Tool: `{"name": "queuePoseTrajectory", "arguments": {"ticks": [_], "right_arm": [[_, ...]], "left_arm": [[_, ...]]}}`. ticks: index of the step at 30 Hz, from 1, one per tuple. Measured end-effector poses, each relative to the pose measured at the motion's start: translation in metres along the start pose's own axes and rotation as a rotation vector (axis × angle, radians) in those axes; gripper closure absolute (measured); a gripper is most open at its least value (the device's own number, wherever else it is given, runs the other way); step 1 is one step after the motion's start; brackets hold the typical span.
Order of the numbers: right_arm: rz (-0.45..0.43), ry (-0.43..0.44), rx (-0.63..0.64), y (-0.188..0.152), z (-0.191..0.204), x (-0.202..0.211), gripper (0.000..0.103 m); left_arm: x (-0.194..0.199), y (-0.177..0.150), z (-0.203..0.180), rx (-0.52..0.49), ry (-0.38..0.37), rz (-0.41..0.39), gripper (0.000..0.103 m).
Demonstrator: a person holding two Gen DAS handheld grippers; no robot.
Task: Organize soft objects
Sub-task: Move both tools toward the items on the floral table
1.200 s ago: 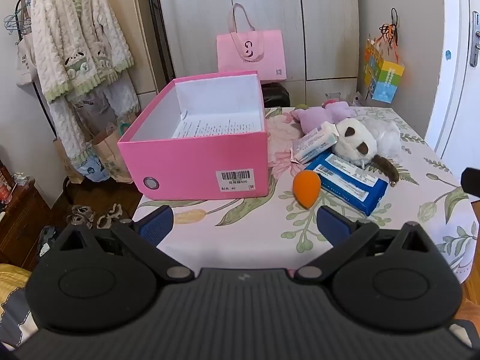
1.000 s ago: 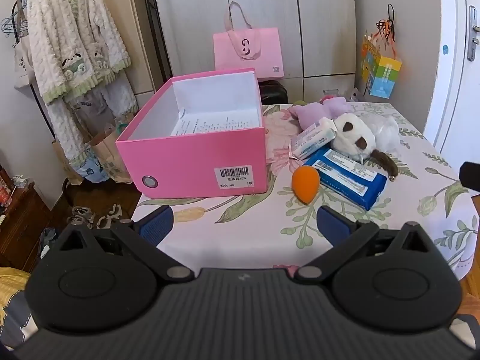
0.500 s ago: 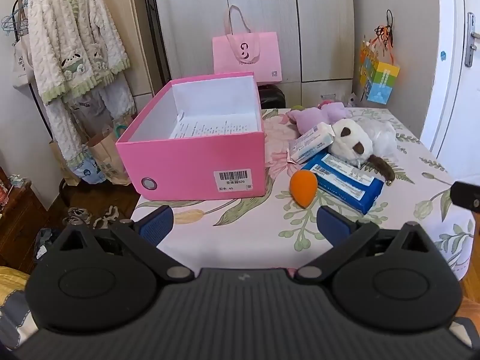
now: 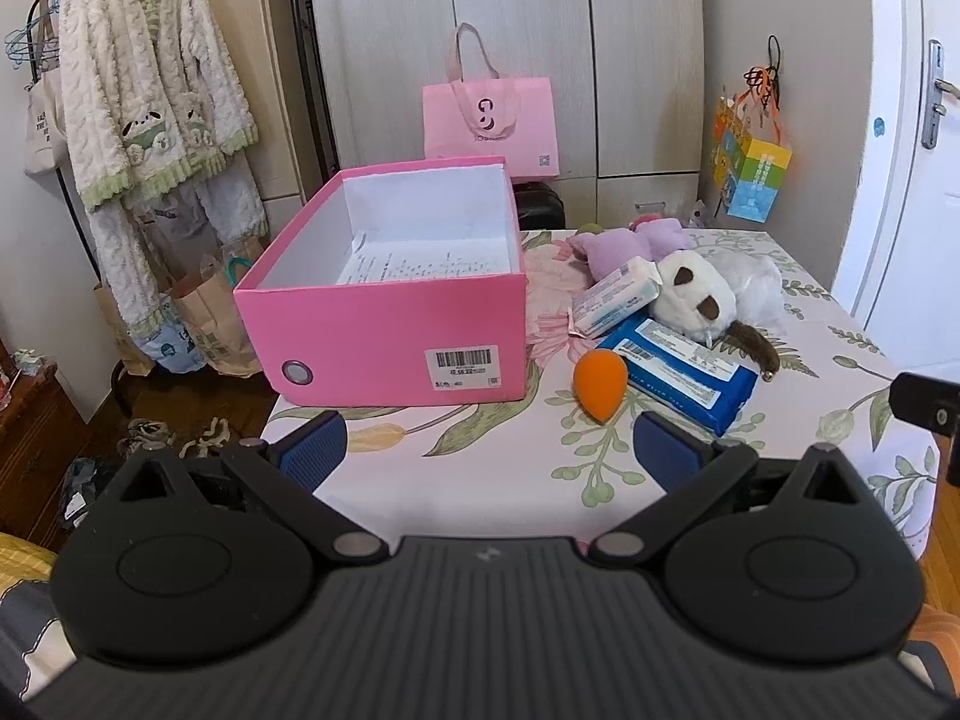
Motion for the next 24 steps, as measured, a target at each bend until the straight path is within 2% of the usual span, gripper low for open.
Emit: {"name": "queuePoseTrajectory", "arguments": {"ticks": [24], "right_arm": [[-0.036,0.004,0.027,-0.007,0.002,0.009,0.000]], "left_arm": [[0.014,-0.009,0.000,0.002,-0.040,-0.071,0.002]]}}
Point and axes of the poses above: each gripper's, at about its wrist camera, not at the fingertips, and x roughly against the way its jaws point, z to its left, y to its top, the point moved 7 cm from there along -x, roughly the way its jaws point, and after that the axes turned 14 degrees about z, right-handed, at the moved point
